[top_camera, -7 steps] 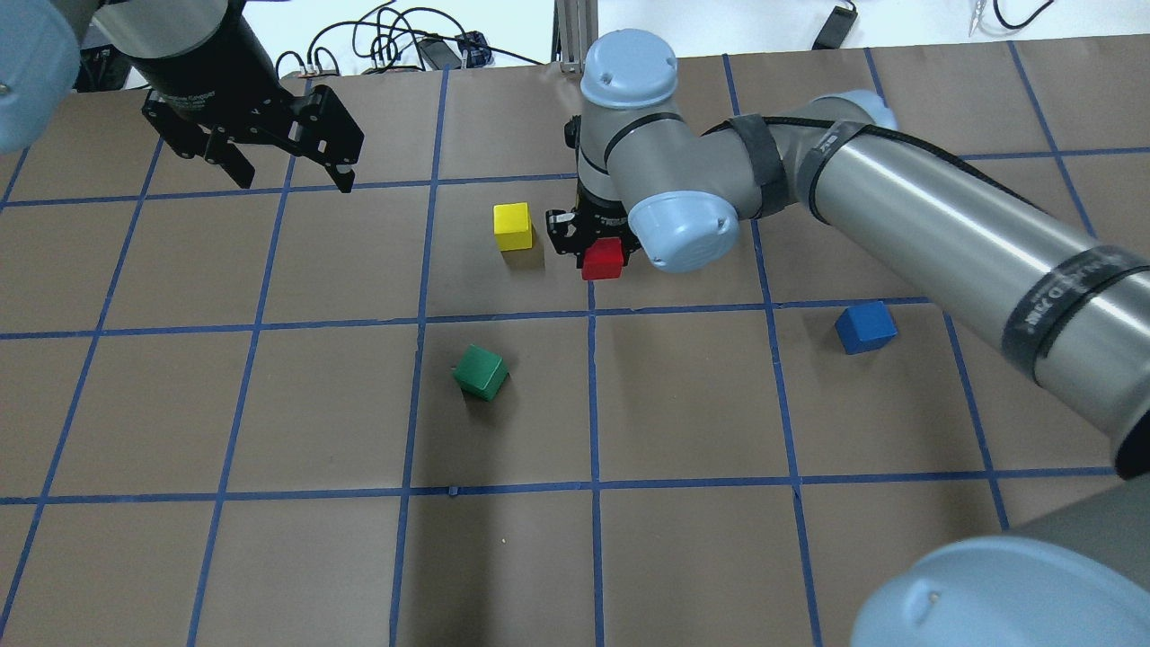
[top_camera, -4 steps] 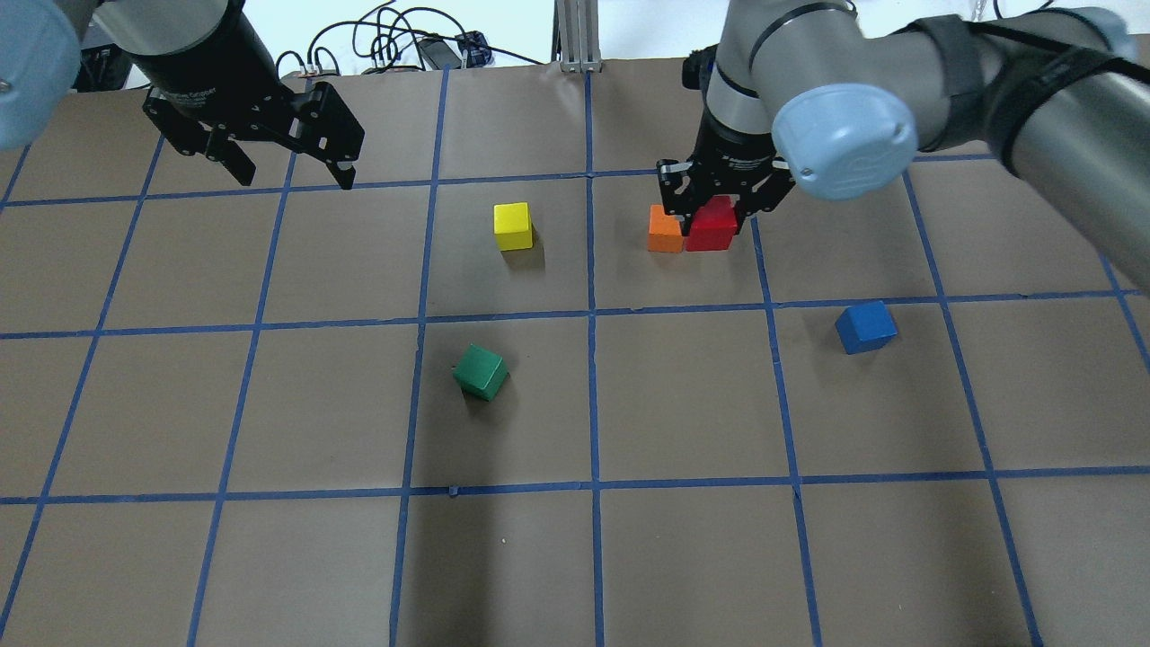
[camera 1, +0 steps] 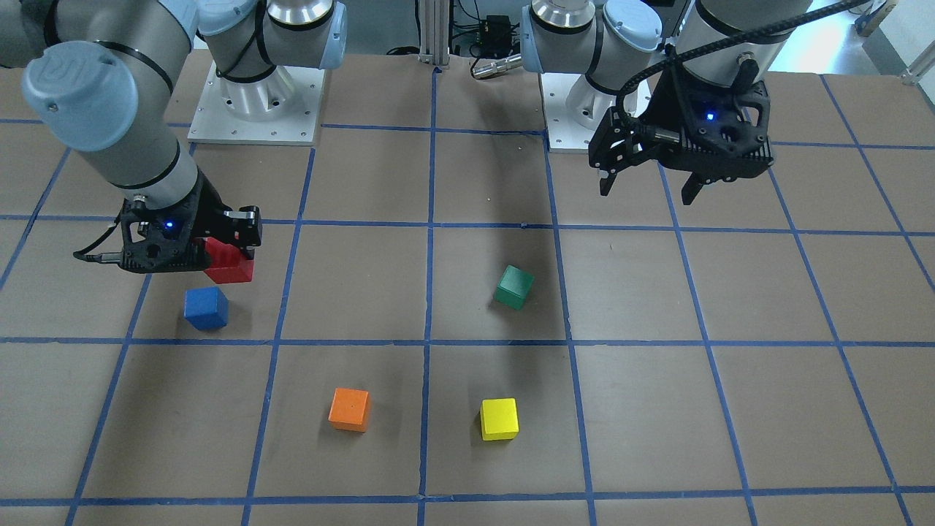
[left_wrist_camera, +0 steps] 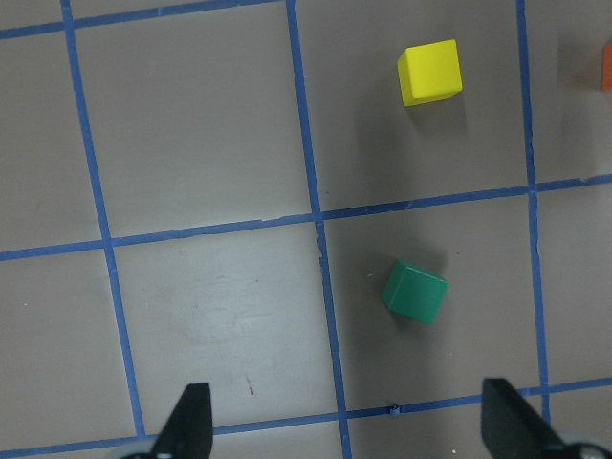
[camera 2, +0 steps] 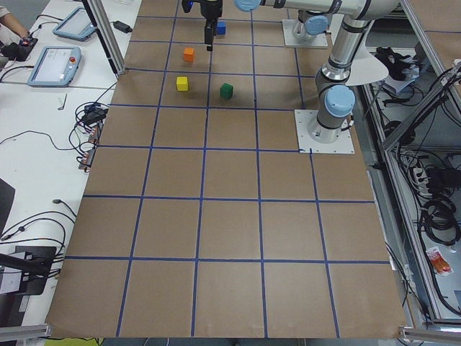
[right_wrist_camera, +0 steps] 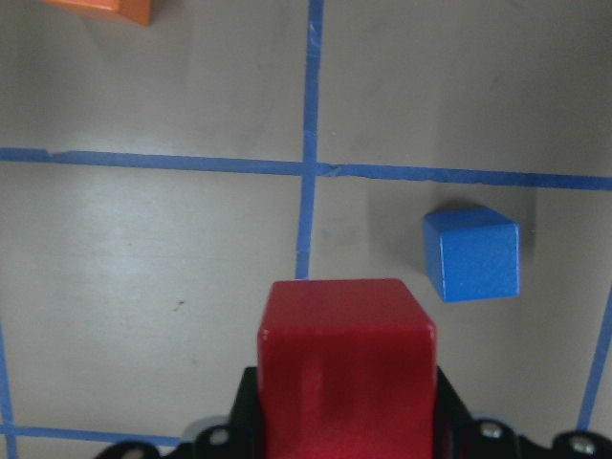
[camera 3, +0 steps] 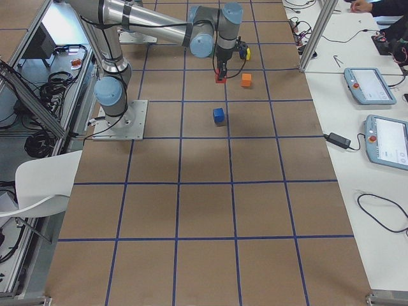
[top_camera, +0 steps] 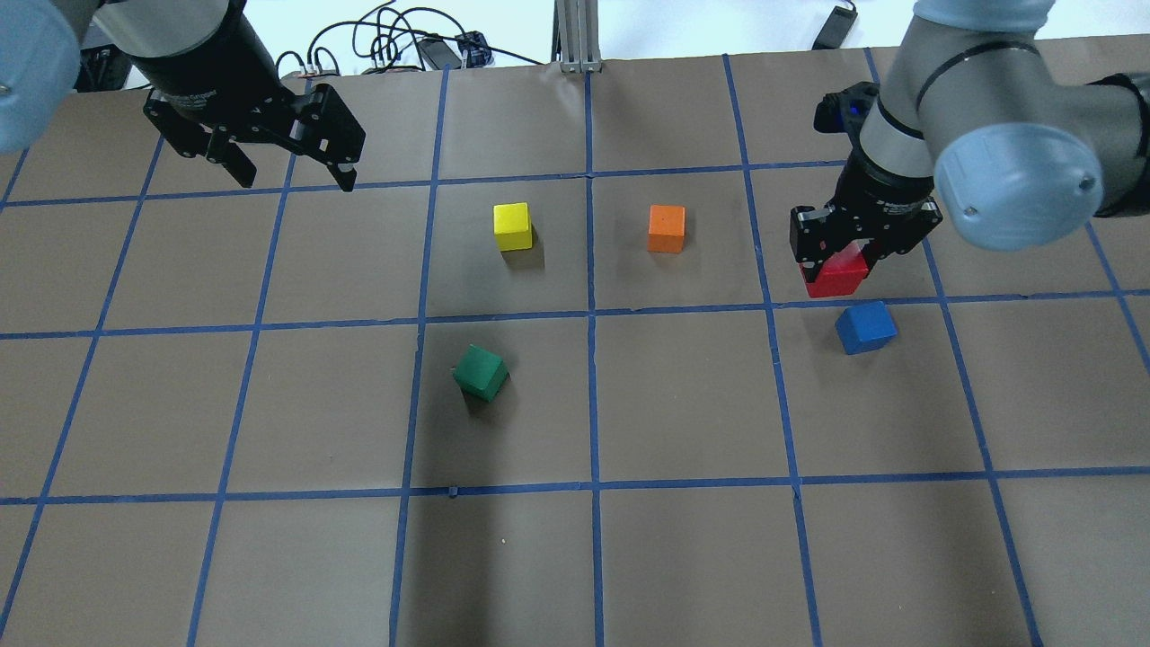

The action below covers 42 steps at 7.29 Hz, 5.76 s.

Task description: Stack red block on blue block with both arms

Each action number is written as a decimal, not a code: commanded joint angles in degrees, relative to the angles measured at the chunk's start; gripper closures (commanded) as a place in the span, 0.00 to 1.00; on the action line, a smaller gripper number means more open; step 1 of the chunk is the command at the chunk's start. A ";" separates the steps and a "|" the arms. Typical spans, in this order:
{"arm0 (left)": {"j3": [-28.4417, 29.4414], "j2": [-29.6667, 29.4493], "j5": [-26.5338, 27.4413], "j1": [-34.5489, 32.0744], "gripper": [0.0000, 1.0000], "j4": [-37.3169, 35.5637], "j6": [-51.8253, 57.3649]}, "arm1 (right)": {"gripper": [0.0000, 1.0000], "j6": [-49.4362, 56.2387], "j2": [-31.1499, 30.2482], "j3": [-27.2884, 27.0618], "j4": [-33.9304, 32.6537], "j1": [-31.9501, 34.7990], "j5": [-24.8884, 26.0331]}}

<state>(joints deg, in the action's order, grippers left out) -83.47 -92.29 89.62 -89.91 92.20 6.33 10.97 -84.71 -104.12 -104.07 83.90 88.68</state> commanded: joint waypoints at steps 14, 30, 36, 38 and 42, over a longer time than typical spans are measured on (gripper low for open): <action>-0.03 -0.17 -0.32 0.00 0.00 0.00 -0.09 | 1.00 15.75 3.93 -12.16 -18.36 -9.63 -0.96; 0.06 -0.17 -0.32 0.00 0.00 0.00 -0.09 | 0.00 13.64 2.45 0.96 -2.20 -9.36 0.09; 0.06 0.01 -0.15 0.00 0.00 0.00 0.00 | 0.00 3.61 -4.25 12.54 18.21 2.05 -0.96; 0.06 0.01 -0.15 0.00 0.00 0.00 0.00 | 0.00 2.91 -4.32 12.71 18.37 2.15 -0.44; 0.06 0.01 -0.23 0.00 0.00 0.00 0.00 | 0.00 -7.19 -5.73 12.45 18.91 4.07 -0.44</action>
<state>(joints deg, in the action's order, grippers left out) -83.41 -92.30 89.46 -89.91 92.20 6.30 6.33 -90.16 -91.58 -85.25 86.83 87.94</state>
